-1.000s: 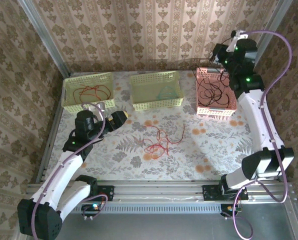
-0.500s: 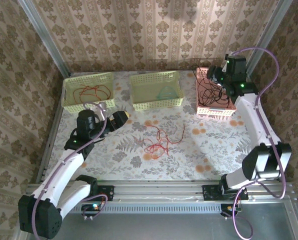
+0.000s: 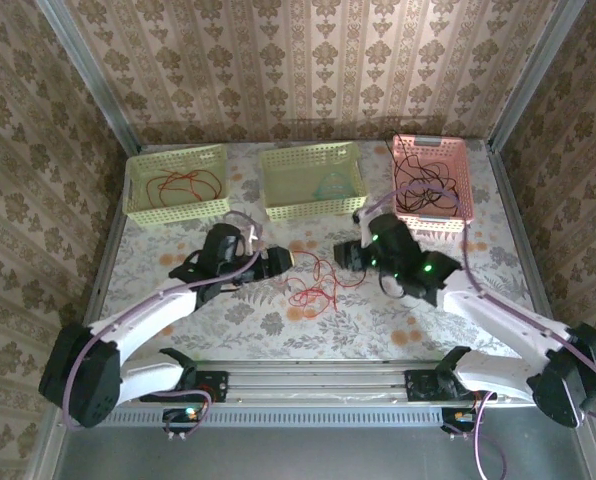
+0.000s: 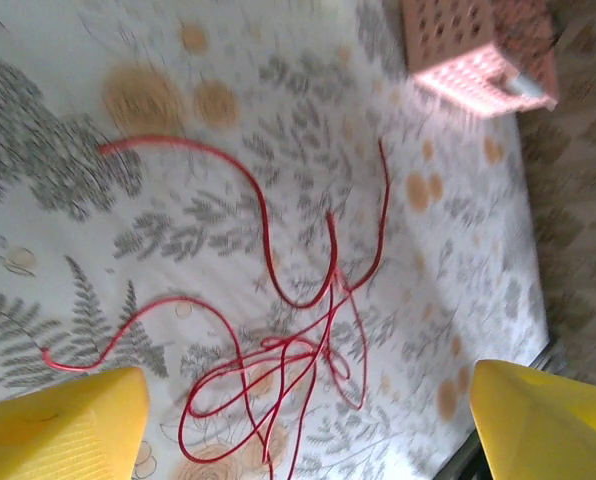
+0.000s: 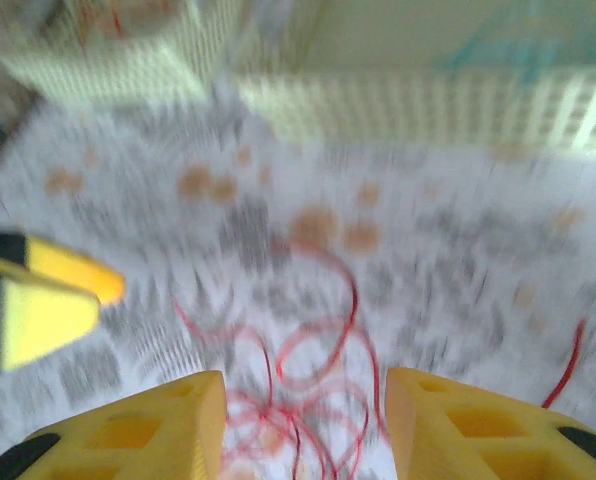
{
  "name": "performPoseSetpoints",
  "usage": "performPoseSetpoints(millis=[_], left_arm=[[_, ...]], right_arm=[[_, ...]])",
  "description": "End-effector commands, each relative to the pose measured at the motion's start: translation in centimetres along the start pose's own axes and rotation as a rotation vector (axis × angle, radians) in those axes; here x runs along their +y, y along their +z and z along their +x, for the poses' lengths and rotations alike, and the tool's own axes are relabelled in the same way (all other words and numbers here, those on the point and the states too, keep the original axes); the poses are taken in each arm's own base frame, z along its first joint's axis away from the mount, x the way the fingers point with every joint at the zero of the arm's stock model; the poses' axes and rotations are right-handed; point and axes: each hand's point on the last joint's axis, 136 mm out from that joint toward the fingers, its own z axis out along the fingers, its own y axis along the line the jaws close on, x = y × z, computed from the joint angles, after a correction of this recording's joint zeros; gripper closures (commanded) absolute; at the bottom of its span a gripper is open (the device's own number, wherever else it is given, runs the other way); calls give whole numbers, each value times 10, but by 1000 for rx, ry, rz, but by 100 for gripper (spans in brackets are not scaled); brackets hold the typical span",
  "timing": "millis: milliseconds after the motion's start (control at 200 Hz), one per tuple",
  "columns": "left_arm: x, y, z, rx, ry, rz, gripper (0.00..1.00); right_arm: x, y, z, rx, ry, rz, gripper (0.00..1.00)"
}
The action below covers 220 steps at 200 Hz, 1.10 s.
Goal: Untangle the cables
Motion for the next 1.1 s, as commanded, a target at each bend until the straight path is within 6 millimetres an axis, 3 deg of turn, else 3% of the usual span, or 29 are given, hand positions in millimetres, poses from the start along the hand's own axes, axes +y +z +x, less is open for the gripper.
performPoseSetpoints(millis=[0, 110, 250, 305, 440, 605, 680, 780, 870, 980, 1095], left_arm=[[-8, 15, 5, 42, 98, -11, 18], [-22, 33, 12, 110, 163, 22, 21], [-17, 62, 9, 165, 232, -42, 28], [-18, 75, 8, 188, 250, -35, 37], [-22, 101, 5, 229, 250, -3, 49], [-13, 112, 8, 265, 265, -47, 72], [-9, 108, 8, 263, 271, -69, 85], [-9, 98, 6, 245, 286, -89, 100], [-15, 82, -2, 216, 296, -93, 100], [-33, 51, -24, 136, 317, -81, 100], [-60, 6, -58, 2, 341, -56, 100]], right_arm=[[-3, 19, 21, 24, 83, 8, 53], [-17, 31, 39, 65, 100, 66, 53], [-23, 38, 55, 110, 100, 82, 54], [-24, 39, 62, 119, 113, 80, 54], [-13, 46, 80, 141, 144, 24, 50], [-5, 65, 110, 207, 156, -4, 46], [-3, 77, 123, 239, 160, -17, 52], [-11, 82, 128, 245, 160, 26, 79], [-18, 78, 122, 223, 143, 66, 100], [-34, 68, 116, 191, 117, 146, 100], [-51, 57, 112, 165, 127, 199, 100]])
